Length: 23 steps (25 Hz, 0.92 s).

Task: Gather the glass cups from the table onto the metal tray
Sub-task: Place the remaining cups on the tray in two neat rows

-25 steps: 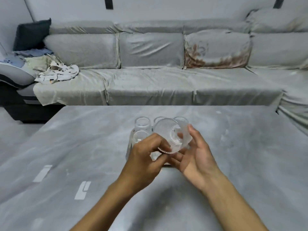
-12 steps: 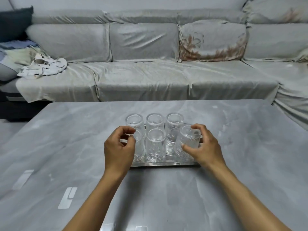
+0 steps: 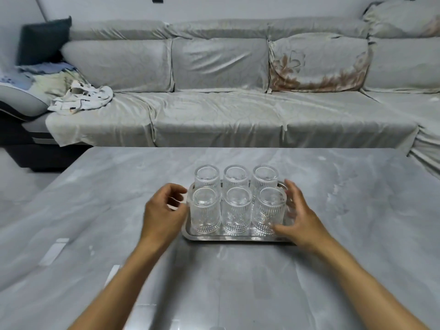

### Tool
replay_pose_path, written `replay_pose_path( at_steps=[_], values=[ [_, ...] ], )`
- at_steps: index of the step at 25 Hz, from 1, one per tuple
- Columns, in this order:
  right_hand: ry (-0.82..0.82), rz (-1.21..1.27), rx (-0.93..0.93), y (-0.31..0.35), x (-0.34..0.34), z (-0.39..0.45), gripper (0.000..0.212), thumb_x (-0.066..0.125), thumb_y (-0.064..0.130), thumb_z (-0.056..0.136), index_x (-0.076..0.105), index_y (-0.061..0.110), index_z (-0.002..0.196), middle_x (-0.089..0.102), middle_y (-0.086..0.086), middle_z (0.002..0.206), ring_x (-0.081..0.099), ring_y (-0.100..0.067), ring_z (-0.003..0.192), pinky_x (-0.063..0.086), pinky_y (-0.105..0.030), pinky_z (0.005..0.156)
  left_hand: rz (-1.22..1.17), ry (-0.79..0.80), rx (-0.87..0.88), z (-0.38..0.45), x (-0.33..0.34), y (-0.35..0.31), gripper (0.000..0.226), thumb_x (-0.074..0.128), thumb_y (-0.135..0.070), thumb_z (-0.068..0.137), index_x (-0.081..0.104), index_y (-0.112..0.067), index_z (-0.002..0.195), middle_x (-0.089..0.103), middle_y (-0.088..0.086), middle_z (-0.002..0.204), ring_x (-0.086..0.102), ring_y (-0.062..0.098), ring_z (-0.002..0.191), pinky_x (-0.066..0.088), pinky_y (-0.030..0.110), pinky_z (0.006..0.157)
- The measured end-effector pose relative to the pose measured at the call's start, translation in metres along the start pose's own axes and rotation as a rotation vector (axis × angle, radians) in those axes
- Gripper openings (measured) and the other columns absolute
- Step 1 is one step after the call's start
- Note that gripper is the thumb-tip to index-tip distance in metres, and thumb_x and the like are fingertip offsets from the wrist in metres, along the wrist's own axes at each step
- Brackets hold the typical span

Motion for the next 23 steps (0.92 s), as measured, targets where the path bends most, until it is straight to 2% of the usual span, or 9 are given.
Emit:
replay_pose_path(
  at_steps=[2, 4, 6, 8, 10, 13, 16, 19, 23],
  values=[
    [0.072, -0.128, 0.023, -0.01, -0.032, 0.009, 0.105, 0.076, 0.033, 0.053, 0.014, 0.071, 0.13, 0.043, 0.009, 0.142, 0.045, -0.013, 0.131, 0.041, -0.026, 0.1, 0.134, 0.164, -0.014, 0.024, -0.016, 0.025, 0.045, 0.072, 0.001, 0.068, 0.059, -0.032, 0.096, 0.064, -0.003, 0.088, 0.061, 0.022, 0.083, 0.046, 0.023, 0.064],
    [0.206, -0.347, 0.081, -0.022, -0.053, 0.026, 0.114, 0.079, 0.046, 0.049, 0.011, 0.06, 0.14, 0.041, 0.011, 0.146, 0.042, -0.014, 0.133, 0.038, -0.029, 0.103, 0.352, 0.483, -0.035, 0.046, -0.015, 0.045, 0.073, 0.085, -0.013, 0.063, 0.049, -0.033, 0.123, 0.06, -0.001, 0.116, 0.056, 0.022, 0.109, 0.046, 0.03, 0.08],
    [0.369, -0.412, 0.138, -0.032, -0.051, 0.044, 0.129, 0.088, 0.049, 0.05, 0.005, 0.044, 0.15, 0.033, 0.015, 0.152, 0.034, -0.01, 0.136, 0.029, -0.025, 0.107, 0.544, 0.784, -0.04, 0.062, 0.002, 0.061, 0.116, 0.092, -0.034, 0.053, 0.024, -0.029, 0.146, 0.042, -0.001, 0.144, 0.039, 0.021, 0.133, 0.038, 0.035, 0.103],
    [0.476, -0.346, 0.144, -0.038, -0.037, 0.063, 0.137, 0.092, 0.044, 0.051, 0.001, 0.036, 0.152, 0.025, 0.013, 0.157, 0.025, -0.007, 0.14, 0.021, -0.019, 0.109, 0.611, 0.939, -0.054, 0.075, 0.025, 0.065, 0.138, 0.091, -0.051, 0.043, 0.005, -0.032, 0.15, 0.025, -0.005, 0.156, 0.024, 0.017, 0.142, 0.026, 0.038, 0.115],
    [0.547, -0.29, 0.116, -0.044, -0.024, 0.074, 0.139, 0.094, 0.041, 0.049, 0.0, 0.036, 0.152, 0.022, 0.016, 0.157, 0.021, -0.002, 0.142, 0.019, -0.01, 0.107, 0.558, 1.013, -0.025, 0.083, 0.047, 0.067, 0.135, 0.091, -0.056, 0.039, 0.008, -0.045, 0.145, 0.029, -0.017, 0.153, 0.028, 0.01, 0.139, 0.029, 0.028, 0.113],
    [0.55, -0.236, 0.055, -0.053, -0.02, 0.08, 0.132, 0.095, 0.045, 0.046, 0.008, 0.054, 0.145, 0.027, 0.037, 0.148, 0.024, 0.015, 0.134, 0.019, 0.002, 0.098, 0.38, 1.081, 0.067, 0.081, 0.061, 0.07, 0.109, 0.095, -0.044, 0.043, 0.026, -0.064, 0.124, 0.043, -0.046, 0.125, 0.04, -0.017, 0.117, 0.03, -0.001, 0.093],
    [0.52, -0.232, 0.05, -0.059, -0.022, 0.082, 0.119, 0.095, 0.049, 0.044, 0.012, 0.077, 0.124, 0.032, 0.058, 0.127, 0.027, 0.029, 0.123, 0.021, 0.006, 0.092, 0.285, 1.036, 0.042, 0.082, 0.06, 0.075, 0.112, 0.096, -0.043, 0.041, 0.031, -0.051, 0.132, 0.043, -0.034, 0.135, 0.035, -0.015, 0.125, 0.028, 0.019, 0.109],
    [0.52, -0.23, 0.046, -0.057, -0.021, 0.083, 0.119, 0.094, 0.051, 0.043, 0.012, 0.074, 0.127, 0.031, 0.052, 0.133, 0.029, 0.022, 0.128, 0.021, 0.005, 0.094, 0.268, 1.032, 0.014, 0.08, 0.058, 0.073, 0.117, 0.096, -0.039, 0.043, 0.029, -0.04, 0.139, 0.042, -0.022, 0.142, 0.035, -0.004, 0.132, 0.027, 0.026, 0.112],
    [0.556, -0.344, 0.041, -0.045, -0.036, 0.069, 0.119, 0.09, 0.043, 0.055, 0.012, 0.053, 0.144, 0.021, 0.031, 0.148, 0.022, 0.004, 0.137, 0.019, -0.007, 0.104, 0.512, 0.99, 0.048, 0.084, 0.041, 0.061, 0.112, 0.092, -0.028, 0.055, 0.025, -0.034, 0.144, 0.036, -0.026, 0.141, 0.033, -0.003, 0.129, 0.023, 0.004, 0.098]
  ],
)
Point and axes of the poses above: each hand's wrist, its own z-axis towards the middle knuckle, its own x-axis out of the palm, y = z × x, the point moved 5 cm from there along z, towards the middle knuckle
